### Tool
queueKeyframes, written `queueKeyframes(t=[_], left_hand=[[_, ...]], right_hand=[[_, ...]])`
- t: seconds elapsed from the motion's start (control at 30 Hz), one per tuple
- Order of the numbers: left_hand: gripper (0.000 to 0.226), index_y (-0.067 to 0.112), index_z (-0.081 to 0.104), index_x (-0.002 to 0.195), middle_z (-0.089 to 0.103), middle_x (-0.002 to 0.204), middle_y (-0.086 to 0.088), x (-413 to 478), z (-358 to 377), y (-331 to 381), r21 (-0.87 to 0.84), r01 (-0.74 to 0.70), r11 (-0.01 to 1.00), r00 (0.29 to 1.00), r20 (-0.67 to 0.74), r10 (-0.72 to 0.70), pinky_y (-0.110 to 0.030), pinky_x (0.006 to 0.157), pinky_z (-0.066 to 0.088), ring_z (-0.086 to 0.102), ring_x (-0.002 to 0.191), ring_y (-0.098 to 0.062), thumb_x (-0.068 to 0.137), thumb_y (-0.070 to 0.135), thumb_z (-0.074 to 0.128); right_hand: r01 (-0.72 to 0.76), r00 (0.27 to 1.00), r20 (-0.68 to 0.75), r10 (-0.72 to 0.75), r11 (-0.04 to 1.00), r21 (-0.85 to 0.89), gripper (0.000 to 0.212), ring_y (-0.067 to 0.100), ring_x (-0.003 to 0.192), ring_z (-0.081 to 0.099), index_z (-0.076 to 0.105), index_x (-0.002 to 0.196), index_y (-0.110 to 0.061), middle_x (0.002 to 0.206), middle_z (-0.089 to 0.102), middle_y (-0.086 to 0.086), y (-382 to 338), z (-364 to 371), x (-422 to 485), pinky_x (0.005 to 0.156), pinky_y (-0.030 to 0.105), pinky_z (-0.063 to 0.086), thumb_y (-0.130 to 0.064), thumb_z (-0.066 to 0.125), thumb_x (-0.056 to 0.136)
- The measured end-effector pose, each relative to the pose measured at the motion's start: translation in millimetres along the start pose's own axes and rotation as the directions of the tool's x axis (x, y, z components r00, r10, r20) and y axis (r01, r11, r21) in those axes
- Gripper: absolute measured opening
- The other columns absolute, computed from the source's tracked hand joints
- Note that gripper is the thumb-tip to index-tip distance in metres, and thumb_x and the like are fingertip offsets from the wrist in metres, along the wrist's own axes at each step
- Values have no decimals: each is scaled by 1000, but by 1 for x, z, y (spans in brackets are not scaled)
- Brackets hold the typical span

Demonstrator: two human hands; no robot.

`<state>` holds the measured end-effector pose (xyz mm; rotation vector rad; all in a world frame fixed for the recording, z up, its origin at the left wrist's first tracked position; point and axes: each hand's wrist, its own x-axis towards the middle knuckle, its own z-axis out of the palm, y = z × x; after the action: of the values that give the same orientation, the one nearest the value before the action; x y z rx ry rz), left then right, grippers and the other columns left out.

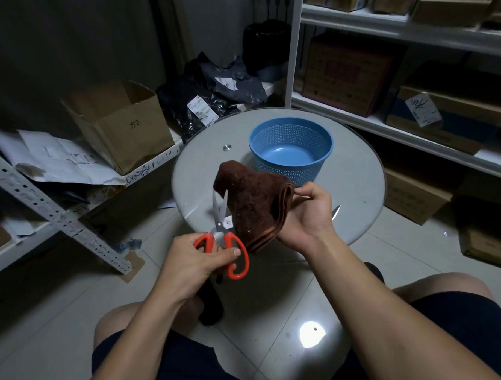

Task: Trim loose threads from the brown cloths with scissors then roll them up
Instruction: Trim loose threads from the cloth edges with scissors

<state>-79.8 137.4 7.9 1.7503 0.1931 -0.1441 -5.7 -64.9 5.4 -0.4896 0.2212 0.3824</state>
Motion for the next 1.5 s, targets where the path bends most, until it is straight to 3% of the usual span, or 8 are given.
queueKeyframes(t=[0.2,0.33,0.43,0.6,0.7,0.87,1.2,1.5], left_hand=[[26,5,66,61,66,63,-18,10,-9,-2,-9,10,1000,1000,-20,-10,-43,72,62,75,68,-39,66,8,91],[28,-1,61,65,71,59,-11,12,0,-5,42,0,999,1000,-11,0,-33,66,56,71,59,-22,67,2,89],[26,12,66,60,76,71,-21,13,7,-4,58,-8,998,1000,-24,9,-48,78,58,75,76,-43,64,7,91],[41,9,58,77,66,71,-16,17,14,1,-2,-25,1000,1000,-4,25,-58,77,60,69,72,-46,55,13,92],[40,3,52,88,62,74,-18,20,19,4,-63,-9,998,1000,12,9,-44,67,63,69,67,-36,69,-12,83],[43,5,63,104,67,81,-30,24,31,7,-54,-31,998,999,33,33,-52,78,60,69,73,-28,69,-8,85],[39,5,62,108,68,81,-8,44,71,22,-200,-76,977,994,67,91,-31,68,55,64,73,-21,70,8,67],[32,16,62,120,71,107,-10,105,102,43,-58,-133,989,987,80,137,-18,72,51,64,88,-15,90,6,67]], right_hand=[[-109,978,-185,93,991,-82,73,42,127,61,66,131,4,133,66,30,-4,-16,6,113,53,42,-56,48,92],[-162,945,-327,-22,835,-525,40,44,101,72,72,112,7,111,74,30,-3,-11,9,96,54,58,-9,66,76],[-164,881,-383,-279,578,-799,29,36,84,71,73,90,-4,92,72,21,-2,-11,10,86,58,60,-2,60,64],[-157,802,-36,-597,-152,-976,61,31,131,51,53,140,-10,140,51,13,1,-11,-4,108,36,41,-23,67,83],[27,791,109,-602,-144,-989,38,20,111,63,70,122,-19,118,69,3,3,2,-20,99,29,46,-21,67,84],[34,955,-29,-295,205,-978,13,11,59,64,77,79,-24,59,67,-13,2,9,-36,63,27,50,-16,70,85],[29,987,-59,-152,522,-853,11,13,52,56,78,98,-2,70,69,10,-18,-9,-33,41,24,44,-5,69,92],[64,794,1,-608,82,-995,13,21,57,71,83,92,-11,74,76,7,-115,5,55,52,37,61,-9,70,90]])
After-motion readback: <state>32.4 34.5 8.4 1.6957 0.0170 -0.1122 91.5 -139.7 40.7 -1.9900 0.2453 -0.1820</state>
